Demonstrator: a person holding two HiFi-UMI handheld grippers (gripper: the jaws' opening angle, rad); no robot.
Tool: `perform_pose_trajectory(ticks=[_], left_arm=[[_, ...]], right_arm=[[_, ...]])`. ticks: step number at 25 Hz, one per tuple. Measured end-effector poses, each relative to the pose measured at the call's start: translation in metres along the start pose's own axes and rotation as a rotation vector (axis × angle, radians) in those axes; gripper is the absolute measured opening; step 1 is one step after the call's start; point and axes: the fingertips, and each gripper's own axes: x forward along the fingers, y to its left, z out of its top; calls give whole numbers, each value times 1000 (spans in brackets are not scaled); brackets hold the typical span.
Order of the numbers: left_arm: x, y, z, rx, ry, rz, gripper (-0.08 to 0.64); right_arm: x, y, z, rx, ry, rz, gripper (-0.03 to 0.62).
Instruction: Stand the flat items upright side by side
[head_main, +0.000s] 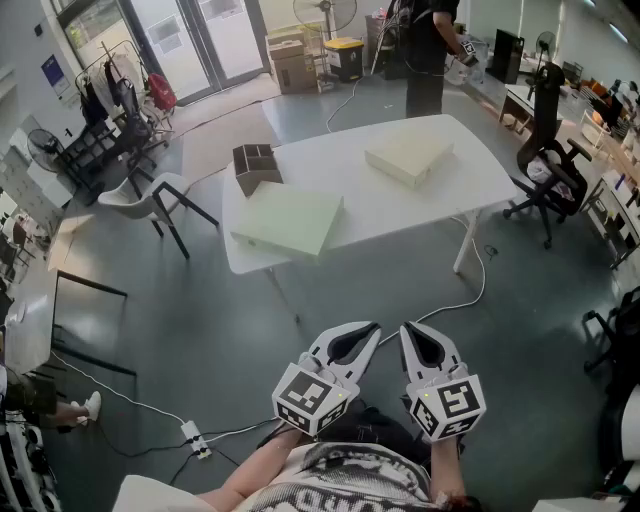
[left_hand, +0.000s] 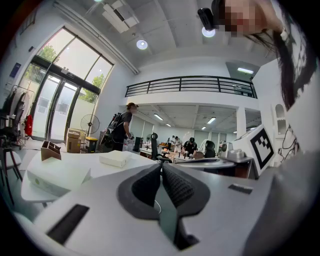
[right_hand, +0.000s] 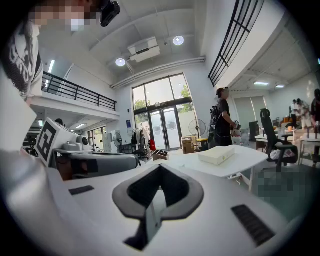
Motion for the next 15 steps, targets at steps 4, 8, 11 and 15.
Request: perform_pose_trajectory(ticks=[4,8,11,15], left_arm=[[3,0,0,3,5,-5,21],[7,-4,0,6,8,-8,21],[8,-6,-1,10,12,-8,21],[9,-4,-2,10,25,3,21]], right_arm=[[-1,-3,1,3,-7,-12,-3],[-5,-7,1,-8,-14,-31,-3],[-6,-10,-1,-8,-15,-33,-3],[-2,-15,0,-2,-15,-31,-3]])
